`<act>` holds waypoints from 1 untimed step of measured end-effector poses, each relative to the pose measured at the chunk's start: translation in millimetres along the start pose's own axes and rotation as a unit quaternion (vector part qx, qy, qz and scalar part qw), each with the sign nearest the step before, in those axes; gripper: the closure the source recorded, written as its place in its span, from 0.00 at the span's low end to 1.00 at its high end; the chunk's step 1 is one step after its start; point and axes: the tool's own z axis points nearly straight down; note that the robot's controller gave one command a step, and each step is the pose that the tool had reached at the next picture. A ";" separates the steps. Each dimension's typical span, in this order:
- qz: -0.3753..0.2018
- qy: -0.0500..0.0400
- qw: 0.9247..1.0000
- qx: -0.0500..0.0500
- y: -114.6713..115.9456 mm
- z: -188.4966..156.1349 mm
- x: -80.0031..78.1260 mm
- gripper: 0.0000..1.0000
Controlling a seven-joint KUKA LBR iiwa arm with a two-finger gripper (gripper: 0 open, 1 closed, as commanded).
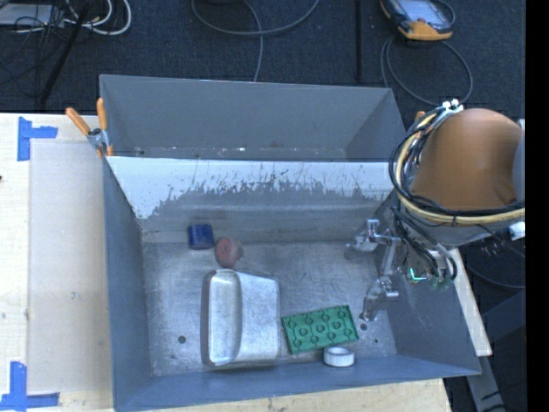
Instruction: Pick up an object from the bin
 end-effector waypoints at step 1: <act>-0.127 -0.009 0.992 0.001 12.9 127.4 8.8 0.00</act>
Offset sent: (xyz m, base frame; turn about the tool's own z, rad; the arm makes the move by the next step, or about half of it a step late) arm -0.0152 0.0141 -0.1545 -0.2779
